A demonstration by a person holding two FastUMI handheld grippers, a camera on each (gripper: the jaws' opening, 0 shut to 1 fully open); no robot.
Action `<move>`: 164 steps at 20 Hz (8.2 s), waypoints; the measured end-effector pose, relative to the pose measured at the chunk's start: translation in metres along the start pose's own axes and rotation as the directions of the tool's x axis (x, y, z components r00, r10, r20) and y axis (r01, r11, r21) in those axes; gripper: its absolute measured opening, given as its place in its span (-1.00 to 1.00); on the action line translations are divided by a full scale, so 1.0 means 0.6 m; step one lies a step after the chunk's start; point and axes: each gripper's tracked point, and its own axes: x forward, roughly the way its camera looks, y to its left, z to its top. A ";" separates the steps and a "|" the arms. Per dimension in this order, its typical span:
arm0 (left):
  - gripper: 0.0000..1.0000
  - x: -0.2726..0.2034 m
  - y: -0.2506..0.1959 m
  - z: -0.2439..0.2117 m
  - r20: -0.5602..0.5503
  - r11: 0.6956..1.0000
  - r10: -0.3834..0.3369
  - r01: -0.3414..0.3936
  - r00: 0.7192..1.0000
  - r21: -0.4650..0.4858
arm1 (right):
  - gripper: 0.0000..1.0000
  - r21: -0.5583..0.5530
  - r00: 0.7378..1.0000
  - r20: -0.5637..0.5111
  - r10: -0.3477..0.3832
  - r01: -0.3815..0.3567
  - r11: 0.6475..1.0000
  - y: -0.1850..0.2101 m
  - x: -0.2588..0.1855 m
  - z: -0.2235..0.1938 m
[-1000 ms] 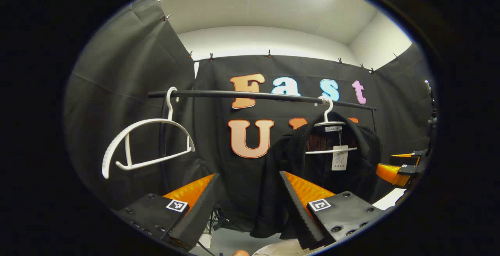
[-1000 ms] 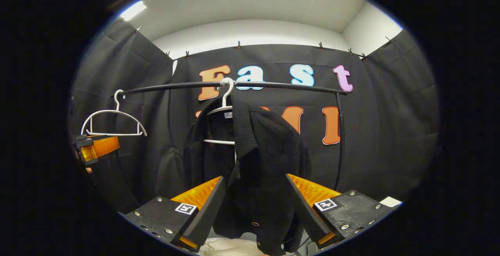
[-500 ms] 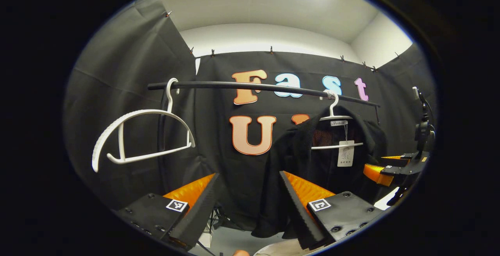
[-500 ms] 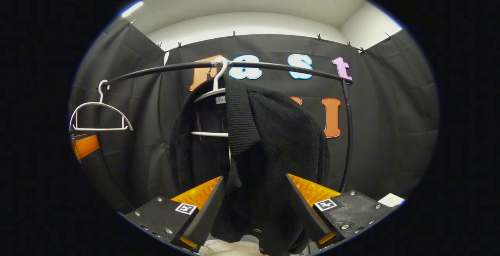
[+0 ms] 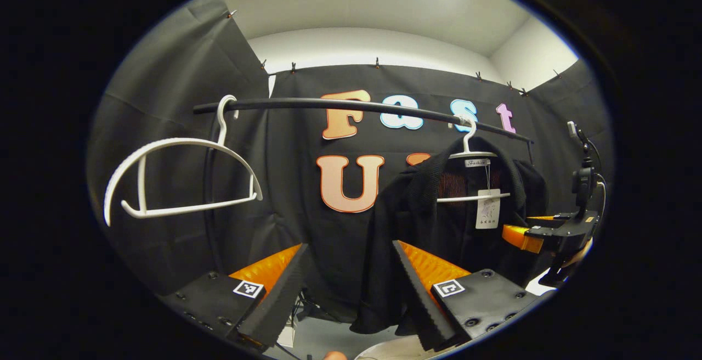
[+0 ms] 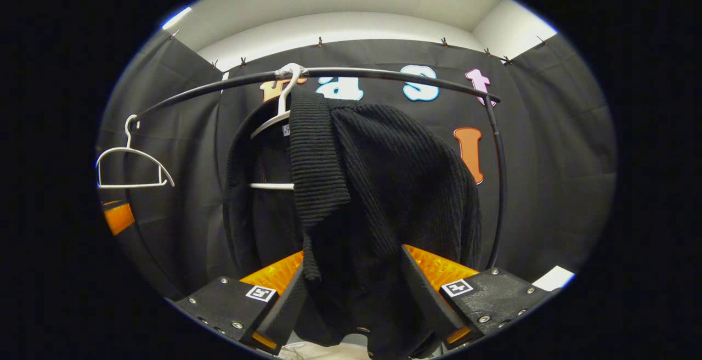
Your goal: Grasp the clothes on the hanger with both hands and then place them into the laundry hamper below.
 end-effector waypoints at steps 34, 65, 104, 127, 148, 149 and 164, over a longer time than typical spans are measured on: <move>0.94 0.232 -0.200 -0.120 -0.084 0.993 -0.119 0.119 0.989 -0.007 | -0.86 -0.034 0.993 0.038 0.112 -0.110 0.993 -0.030 -0.019 0.005; -0.86 0.175 -0.096 0.014 -0.006 0.980 -0.194 0.193 0.981 -0.055 | -1.00 -0.065 0.992 0.124 0.018 -0.010 0.998 -0.033 -0.148 0.171; -0.86 0.300 0.043 -0.035 -0.021 0.999 0.039 -0.038 0.999 0.029 | -1.00 0.247 0.998 -0.049 0.027 -0.014 0.969 -0.244 0.025 -0.025; -0.87 0.180 -0.143 -0.403 -0.337 0.983 -0.159 0.181 0.928 0.036 | -1.00 0.193 0.940 -0.337 0.060 0.006 0.981 -0.145 -0.011 -0.405; -0.86 0.062 -0.201 -0.881 -0.732 0.979 -0.183 0.188 0.657 -0.076 | -0.96 0.123 0.732 -0.678 0.066 0.025 0.992 -0.099 -0.033 -0.830; -0.85 0.055 -0.203 -0.898 -0.747 0.980 -0.179 0.185 0.640 -0.076 | -0.95 0.118 0.721 -0.690 0.067 0.021 0.993 -0.095 -0.034 -0.844; 0.01 0.028 -0.234 -0.931 -0.781 0.976 -0.202 0.192 0.591 -0.107 | -0.27 0.098 0.654 -0.755 0.043 0.048 0.994 -0.087 -0.054 -0.913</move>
